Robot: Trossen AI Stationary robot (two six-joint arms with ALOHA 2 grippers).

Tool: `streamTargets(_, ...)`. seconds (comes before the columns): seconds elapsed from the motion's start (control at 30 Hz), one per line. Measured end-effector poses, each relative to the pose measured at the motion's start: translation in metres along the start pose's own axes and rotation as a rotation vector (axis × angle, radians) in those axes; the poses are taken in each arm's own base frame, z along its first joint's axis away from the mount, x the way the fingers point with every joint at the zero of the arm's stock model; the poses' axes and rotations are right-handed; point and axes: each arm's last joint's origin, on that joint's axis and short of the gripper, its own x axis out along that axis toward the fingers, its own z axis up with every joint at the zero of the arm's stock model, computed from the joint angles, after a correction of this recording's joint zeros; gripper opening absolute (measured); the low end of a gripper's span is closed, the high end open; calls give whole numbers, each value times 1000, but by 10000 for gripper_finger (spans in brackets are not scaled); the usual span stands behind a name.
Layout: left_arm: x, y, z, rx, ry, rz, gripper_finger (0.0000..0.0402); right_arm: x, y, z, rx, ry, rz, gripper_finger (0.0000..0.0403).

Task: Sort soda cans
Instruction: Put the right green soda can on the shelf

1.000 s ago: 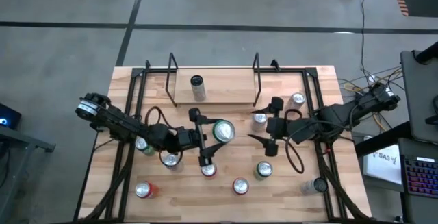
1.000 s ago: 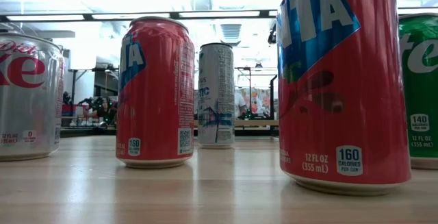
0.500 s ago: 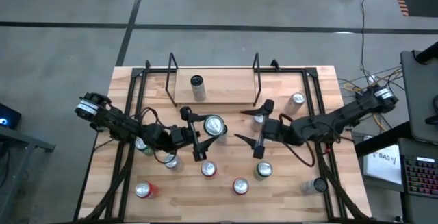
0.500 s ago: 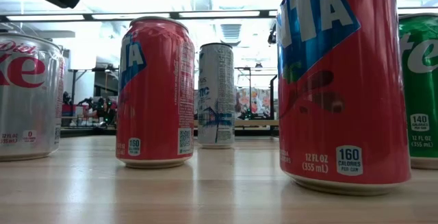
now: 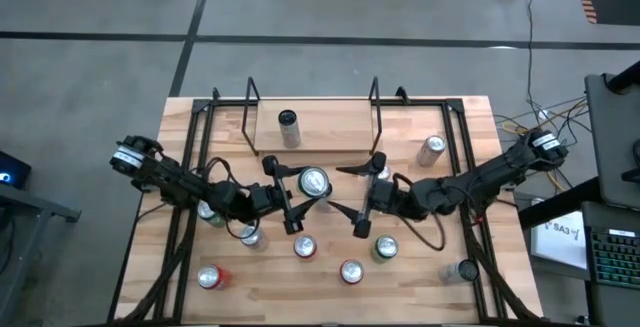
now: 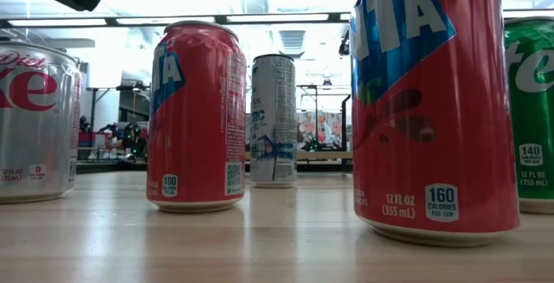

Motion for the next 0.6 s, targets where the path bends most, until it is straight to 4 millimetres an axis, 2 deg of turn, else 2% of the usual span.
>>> streamTargets(0.27,0,0,0,-1,-2,0,299,14,8,2,-23,8,-42,347)
streamTargets(0.6,-1,0,-2,24,17,5,299,18,9,10,-19,-18,-12,347)
